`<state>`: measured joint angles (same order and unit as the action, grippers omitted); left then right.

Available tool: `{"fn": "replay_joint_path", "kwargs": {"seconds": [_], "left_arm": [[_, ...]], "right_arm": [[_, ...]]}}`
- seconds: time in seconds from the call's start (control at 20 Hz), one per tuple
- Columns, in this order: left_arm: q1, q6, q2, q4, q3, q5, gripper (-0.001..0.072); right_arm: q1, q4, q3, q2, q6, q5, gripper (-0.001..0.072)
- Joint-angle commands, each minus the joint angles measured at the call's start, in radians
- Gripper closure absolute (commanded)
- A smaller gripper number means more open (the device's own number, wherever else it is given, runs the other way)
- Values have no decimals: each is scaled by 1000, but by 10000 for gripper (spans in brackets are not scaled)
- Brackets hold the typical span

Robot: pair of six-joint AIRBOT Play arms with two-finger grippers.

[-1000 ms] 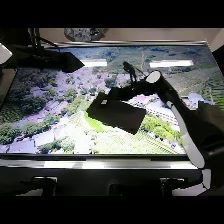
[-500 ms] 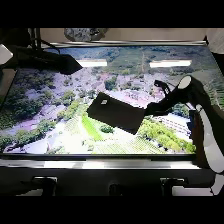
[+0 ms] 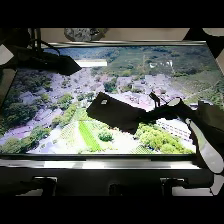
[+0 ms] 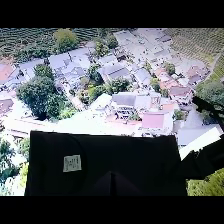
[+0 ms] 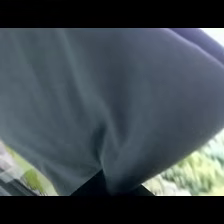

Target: Fold the shirts.

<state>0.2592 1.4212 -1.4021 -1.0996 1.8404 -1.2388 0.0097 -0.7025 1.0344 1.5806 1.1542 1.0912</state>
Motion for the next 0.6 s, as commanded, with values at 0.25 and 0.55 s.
{"fn": "replay_joint_path", "kwargs": {"seconds": [0.25, 0.55], "left_arm": [[0, -1, 0, -28, 0, 0, 680], [0, -8, 0, -35, 0, 0, 680]], "right_arm": [[-247, -66, 264, -177, -83, 212, 663], [-647, -151, 541, -225, -12, 417, 663]]}}
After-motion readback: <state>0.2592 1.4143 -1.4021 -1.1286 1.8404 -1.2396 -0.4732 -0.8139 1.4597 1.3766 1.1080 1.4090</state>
